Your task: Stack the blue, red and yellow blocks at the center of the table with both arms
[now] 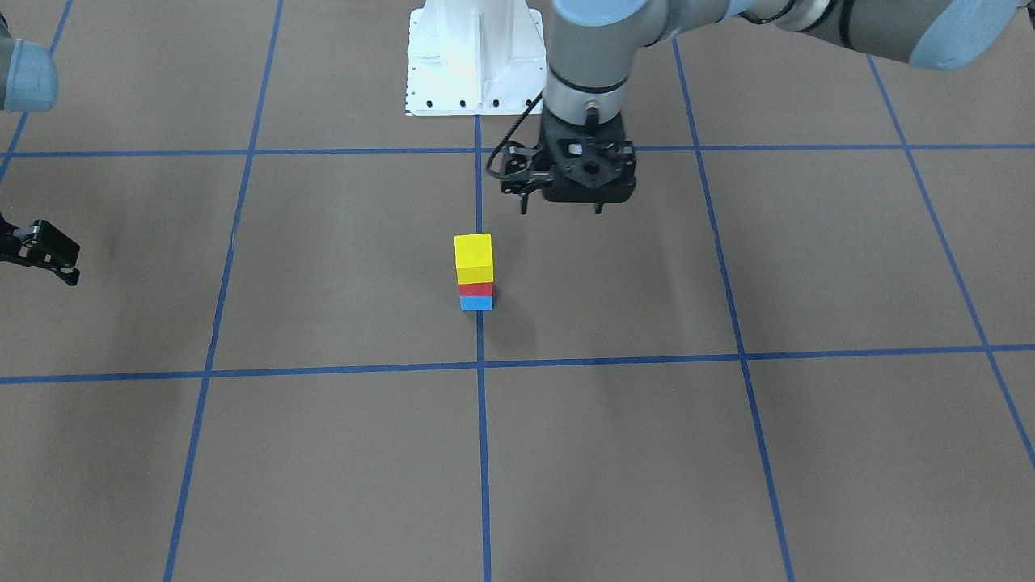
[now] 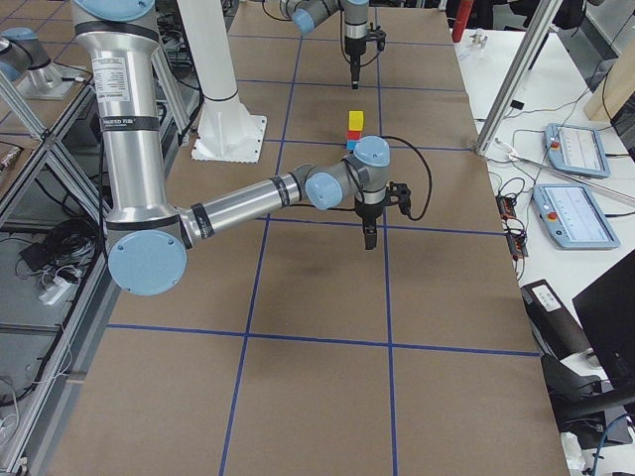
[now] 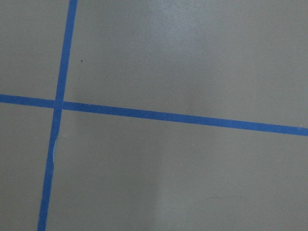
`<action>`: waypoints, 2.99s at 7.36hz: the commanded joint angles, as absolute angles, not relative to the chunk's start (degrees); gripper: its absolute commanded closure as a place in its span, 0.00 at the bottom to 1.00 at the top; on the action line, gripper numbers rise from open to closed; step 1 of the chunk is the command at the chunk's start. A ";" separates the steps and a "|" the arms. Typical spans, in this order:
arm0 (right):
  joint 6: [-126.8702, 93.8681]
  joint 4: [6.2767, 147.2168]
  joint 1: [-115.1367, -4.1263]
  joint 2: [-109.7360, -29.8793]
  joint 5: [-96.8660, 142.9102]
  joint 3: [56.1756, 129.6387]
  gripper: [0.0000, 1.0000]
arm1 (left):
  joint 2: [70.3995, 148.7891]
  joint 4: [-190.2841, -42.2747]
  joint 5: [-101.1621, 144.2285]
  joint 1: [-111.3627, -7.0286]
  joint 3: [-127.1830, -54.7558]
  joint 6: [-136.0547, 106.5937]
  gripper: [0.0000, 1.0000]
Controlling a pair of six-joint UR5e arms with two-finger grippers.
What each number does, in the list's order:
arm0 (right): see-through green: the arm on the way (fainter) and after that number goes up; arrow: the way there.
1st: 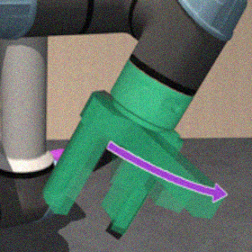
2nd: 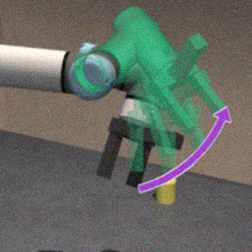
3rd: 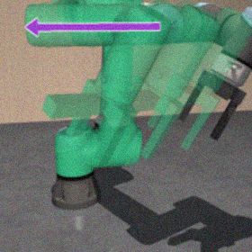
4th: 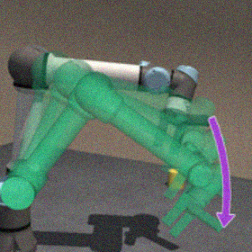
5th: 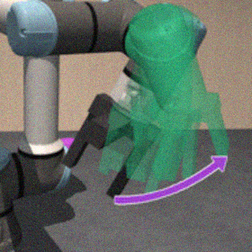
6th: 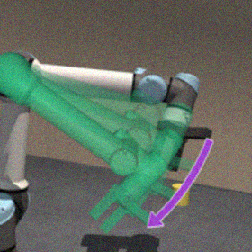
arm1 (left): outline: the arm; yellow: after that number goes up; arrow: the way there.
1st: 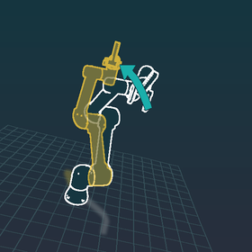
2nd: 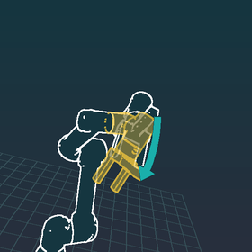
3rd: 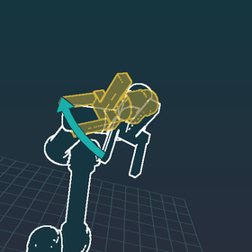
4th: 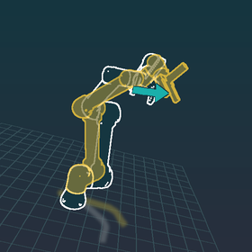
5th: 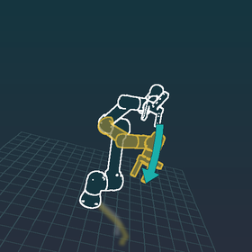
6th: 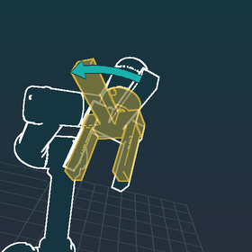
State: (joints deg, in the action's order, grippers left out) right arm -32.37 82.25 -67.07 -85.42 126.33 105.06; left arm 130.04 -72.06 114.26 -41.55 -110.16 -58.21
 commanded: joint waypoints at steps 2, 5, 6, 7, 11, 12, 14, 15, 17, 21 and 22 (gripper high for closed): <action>-18.29 82.35 -81.09 -91.45 132.01 104.68 0.00 | 105.26 -72.42 124.75 -66.77 -115.61 -17.15 0.00; -15.12 83.06 -85.08 -91.51 135.36 103.54 0.00 | 101.16 -72.33 132.23 -84.17 -103.05 2.77 0.00; -15.12 83.06 -84.99 -89.14 135.53 100.49 0.00 | 100.64 -72.42 134.36 -85.68 -100.40 5.42 0.00; -15.29 82.97 -84.82 -88.43 135.35 99.24 0.00 | 98.63 -73.55 134.38 -85.78 -99.85 6.23 0.00; -15.91 85.52 -83.58 -84.11 132.54 95.98 0.00 | 93.87 -80.41 135.61 -85.96 -97.12 7.91 0.00; -15.91 85.69 -83.41 -83.76 132.71 95.72 0.00 | 93.87 -81.03 135.62 -85.96 -96.42 8.43 0.00; -14.43 88.48 -82.53 -82.10 132.98 93.87 0.00 | 93.61 -82.87 135.62 -86.04 -96.94 8.53 0.00; -12.50 88.68 -81.92 -82.35 132.98 93.87 0.00 | 93.86 -83.40 135.70 -85.96 -97.20 8.00 0.00; -10.11 88.77 -80.07 -82.62 133.33 93.95 0.00 | 93.96 -83.58 135.70 -85.96 -98.78 7.91 0.00; -10.19 88.68 -79.98 -82.88 133.77 94.48 0.00 | 93.96 -83.58 135.70 -85.96 -99.31 8.00 0.00; -10.11 88.68 -79.98 -82.45 133.77 94.22 0.00 | 93.69 -83.58 135.70 -86.04 -100.10 7.91 0.00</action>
State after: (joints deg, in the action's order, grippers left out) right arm -10.15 88.69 -79.98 -82.72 133.76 94.37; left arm 93.88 -83.58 135.70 -85.97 -99.42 7.95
